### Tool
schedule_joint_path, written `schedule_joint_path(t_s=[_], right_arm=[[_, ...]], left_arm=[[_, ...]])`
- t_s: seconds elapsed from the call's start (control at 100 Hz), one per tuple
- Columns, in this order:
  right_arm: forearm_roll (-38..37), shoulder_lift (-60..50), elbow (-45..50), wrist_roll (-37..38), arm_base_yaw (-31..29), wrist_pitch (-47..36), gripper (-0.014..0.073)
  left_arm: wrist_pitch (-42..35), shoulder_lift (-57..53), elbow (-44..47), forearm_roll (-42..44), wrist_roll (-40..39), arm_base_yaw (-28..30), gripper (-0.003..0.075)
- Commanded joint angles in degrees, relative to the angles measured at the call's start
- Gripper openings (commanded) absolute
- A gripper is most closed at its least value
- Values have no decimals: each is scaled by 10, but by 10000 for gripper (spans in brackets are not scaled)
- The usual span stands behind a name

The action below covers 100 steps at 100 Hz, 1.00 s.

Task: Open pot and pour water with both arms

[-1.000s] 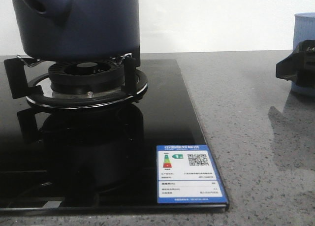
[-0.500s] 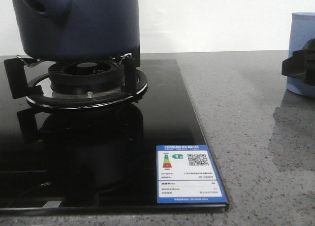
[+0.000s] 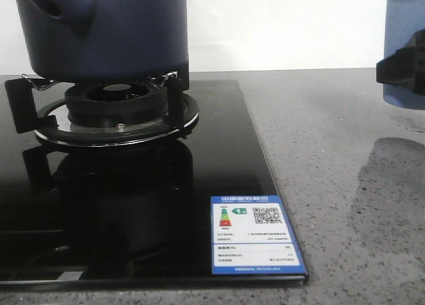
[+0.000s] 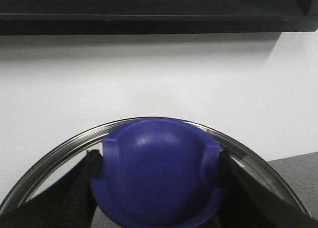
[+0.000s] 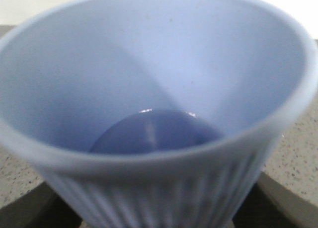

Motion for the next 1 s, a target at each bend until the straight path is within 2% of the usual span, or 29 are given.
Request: schedule_joint_path(t_s=[0.0, 0.13, 0.28, 0.46, 0.57, 0.99], right_arm=[[-23, -37, -45, -3, 2, 18, 337], [-31, -64, -97, -3, 21, 83, 337], [-48, -68, -174, -3, 77, 198, 337], [-72, -66, -241, -3, 137, 228, 337], [-85, -57, -284, -4, 162, 284, 337], [-212, 34, -449, -4, 240, 454, 337]], left_arm=[[-59, -17, -26, -3, 0, 1, 328], [-59, -17, -26, -2, 0, 1, 328], [-59, -14, -26, -2, 0, 1, 328], [-59, -14, -26, -2, 0, 1, 328], [-59, -14, -26, -2, 0, 1, 328], [-59, -14, -26, -2, 0, 1, 328]])
